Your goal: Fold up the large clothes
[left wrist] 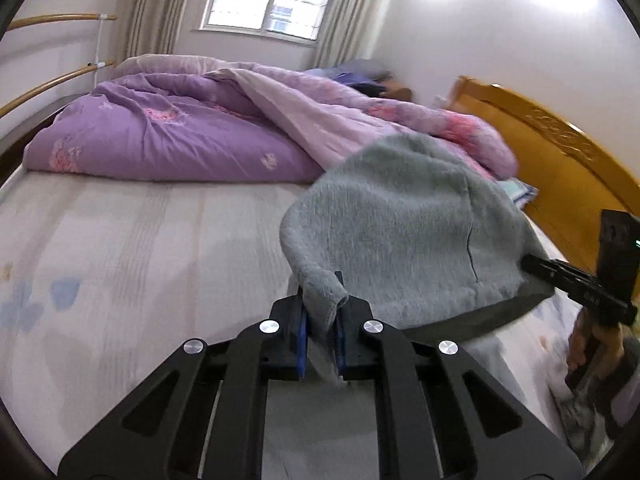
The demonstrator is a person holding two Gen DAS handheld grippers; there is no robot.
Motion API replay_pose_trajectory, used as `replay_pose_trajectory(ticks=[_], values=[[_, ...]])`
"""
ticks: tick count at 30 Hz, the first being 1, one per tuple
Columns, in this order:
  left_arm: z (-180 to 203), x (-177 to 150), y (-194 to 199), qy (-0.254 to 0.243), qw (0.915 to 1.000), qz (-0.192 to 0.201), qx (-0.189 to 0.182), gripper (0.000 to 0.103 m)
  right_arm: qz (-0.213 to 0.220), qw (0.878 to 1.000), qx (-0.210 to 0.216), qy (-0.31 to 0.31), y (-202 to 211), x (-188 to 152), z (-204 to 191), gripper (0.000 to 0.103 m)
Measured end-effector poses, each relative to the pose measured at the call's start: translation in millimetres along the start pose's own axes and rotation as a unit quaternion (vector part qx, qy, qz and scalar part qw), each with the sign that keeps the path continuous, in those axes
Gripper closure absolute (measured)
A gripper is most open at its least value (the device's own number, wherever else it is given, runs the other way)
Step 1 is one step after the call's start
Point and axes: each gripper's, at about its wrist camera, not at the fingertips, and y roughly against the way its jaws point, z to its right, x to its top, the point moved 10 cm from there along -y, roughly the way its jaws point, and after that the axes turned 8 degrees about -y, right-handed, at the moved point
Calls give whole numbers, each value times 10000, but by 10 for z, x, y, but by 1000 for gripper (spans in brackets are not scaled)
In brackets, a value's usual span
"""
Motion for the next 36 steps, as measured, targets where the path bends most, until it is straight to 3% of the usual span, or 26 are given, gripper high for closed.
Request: replay_pose_trajectory(ticks=[5, 7, 9, 11, 12, 14, 16, 21, 22, 24, 26, 28, 30, 33, 34, 36], values=[[312, -921, 480, 10, 9989, -467, -59, 93, -849, 9962, -126, -174, 218, -1018, -185, 92], [398, -1319, 501, 166, 9970, -736, -150, 83, -1196, 9910, -562, -190, 196, -1521, -156, 89], [461, -1774, 488, 343, 9924, -1176, -74, 81, -1438, 9857, -816, -342, 190, -1848, -95, 86], [525, -2059, 531, 508, 9882, -1445, -87, 67, -1522, 9831, -895, -479, 265, -2046, -91, 83], [529, -2132, 601, 573, 9885, -1397, 2, 55, -1508, 9831, -866, -571, 309, -2072, -96, 78], [600, -2208, 771, 656, 9890, -1323, -61, 43, -1413, 9829, -841, -828, 469, -2065, -108, 67], [612, -2196, 938, 779, 9897, -1204, -28, 34, -1354, 9822, -792, -1031, 612, -2005, -132, 65], [635, -1764, 1181, 1264, 9903, -562, -86, 34, -1166, 9817, -315, -1475, 692, -1669, -383, 65], [722, -1636, 1142, 1295, 9902, -501, -149, 34, -1102, 9805, -133, -1622, 647, -1571, -467, 66], [846, -1441, 990, 1304, 9900, -507, -203, 34, -1039, 9779, -154, -1807, 559, -1456, -577, 67], [1053, -1285, 822, 1346, 9888, -453, -467, 31, -1140, 9694, 99, -2170, 347, -1418, -677, 67], [1195, -1278, 548, 1328, 9876, -710, -443, 29, -1210, 9628, 285, -2398, 222, -1467, -771, 74], [1267, -1462, 349, 1242, 9851, -1159, -266, 29, -1614, 9581, 140, -2364, 26, -1683, -834, 86], [1176, -2004, 150, 1477, 9702, -1921, 30, 29, -2257, 9425, -256, -2451, -139, -2240, -792, 93], [1121, -2203, 139, 1694, 9637, -2064, 52, 29, -2346, 9382, -337, -2522, -159, -2359, -757, 94], [1052, -2414, 165, 1924, 9590, -2078, 27, 29, -2299, 9337, -276, -2732, -156, -2545, -717, 98]])
